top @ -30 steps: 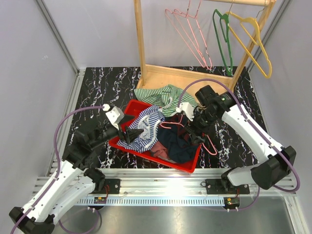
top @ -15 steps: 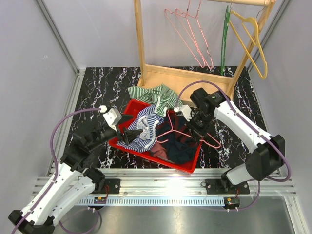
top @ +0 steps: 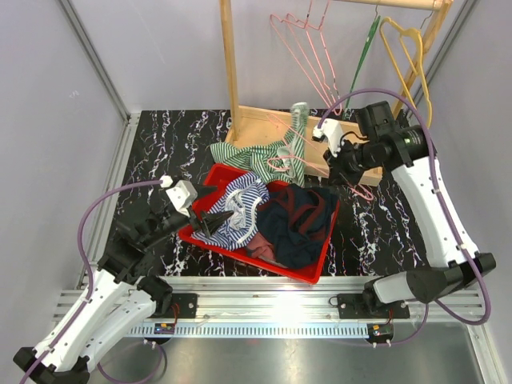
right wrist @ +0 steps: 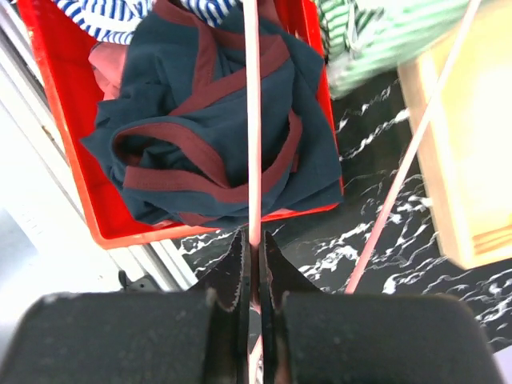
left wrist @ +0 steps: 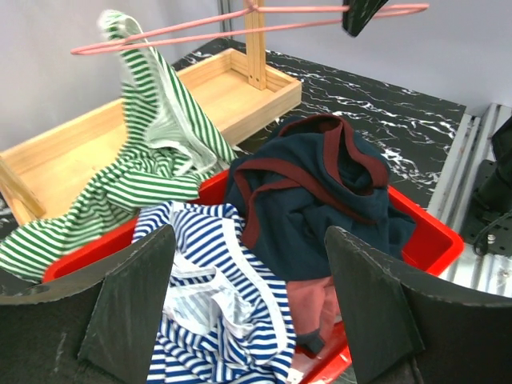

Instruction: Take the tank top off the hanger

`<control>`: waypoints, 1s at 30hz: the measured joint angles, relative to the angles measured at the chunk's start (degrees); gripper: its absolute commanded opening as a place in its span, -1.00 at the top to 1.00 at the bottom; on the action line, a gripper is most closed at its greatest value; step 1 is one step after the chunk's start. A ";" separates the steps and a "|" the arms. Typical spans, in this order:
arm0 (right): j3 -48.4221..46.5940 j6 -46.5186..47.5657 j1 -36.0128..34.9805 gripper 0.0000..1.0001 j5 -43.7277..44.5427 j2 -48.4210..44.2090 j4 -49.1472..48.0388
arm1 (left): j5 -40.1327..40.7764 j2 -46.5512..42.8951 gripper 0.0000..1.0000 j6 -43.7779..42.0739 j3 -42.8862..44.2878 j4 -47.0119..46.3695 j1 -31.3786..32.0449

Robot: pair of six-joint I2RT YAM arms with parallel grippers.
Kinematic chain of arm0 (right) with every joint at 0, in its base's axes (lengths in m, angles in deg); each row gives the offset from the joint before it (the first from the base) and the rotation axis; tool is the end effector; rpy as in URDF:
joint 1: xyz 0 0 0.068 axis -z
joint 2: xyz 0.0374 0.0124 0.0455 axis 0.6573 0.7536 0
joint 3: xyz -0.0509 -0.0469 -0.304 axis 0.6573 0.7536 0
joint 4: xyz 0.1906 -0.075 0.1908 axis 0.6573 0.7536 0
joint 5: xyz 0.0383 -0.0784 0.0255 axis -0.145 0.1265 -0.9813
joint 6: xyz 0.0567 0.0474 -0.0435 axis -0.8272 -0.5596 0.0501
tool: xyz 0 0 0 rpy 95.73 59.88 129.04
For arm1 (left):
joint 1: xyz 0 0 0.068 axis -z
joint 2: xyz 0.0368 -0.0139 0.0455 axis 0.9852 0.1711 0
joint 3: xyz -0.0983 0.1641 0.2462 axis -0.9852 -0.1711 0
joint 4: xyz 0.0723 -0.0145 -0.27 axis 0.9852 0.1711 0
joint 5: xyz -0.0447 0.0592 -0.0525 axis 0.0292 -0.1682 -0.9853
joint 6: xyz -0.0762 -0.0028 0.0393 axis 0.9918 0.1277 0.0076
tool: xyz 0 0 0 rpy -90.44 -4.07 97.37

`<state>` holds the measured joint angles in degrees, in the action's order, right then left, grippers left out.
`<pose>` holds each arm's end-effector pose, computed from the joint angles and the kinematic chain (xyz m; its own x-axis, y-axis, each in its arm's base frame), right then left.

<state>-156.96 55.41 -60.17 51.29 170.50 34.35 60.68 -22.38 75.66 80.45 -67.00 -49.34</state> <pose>0.2580 0.1212 0.4321 -0.3626 -0.6971 -0.6186 -0.8770 0.4797 -0.0266 0.1200 -0.1112 0.3583 0.0016 0.0072 -1.0000 0.8441 0.5362 0.0052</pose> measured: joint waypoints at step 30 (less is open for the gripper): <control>10.47 21.81 -11.85 1.00 -16.57 -0.22 0.52 | -9.75 12.92 -0.62 -50.66 9.75 11.91 0.00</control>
<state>-146.49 77.23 -72.01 34.72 170.28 34.87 50.94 -9.46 25.00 90.20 -55.09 -49.34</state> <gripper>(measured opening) 0.031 0.854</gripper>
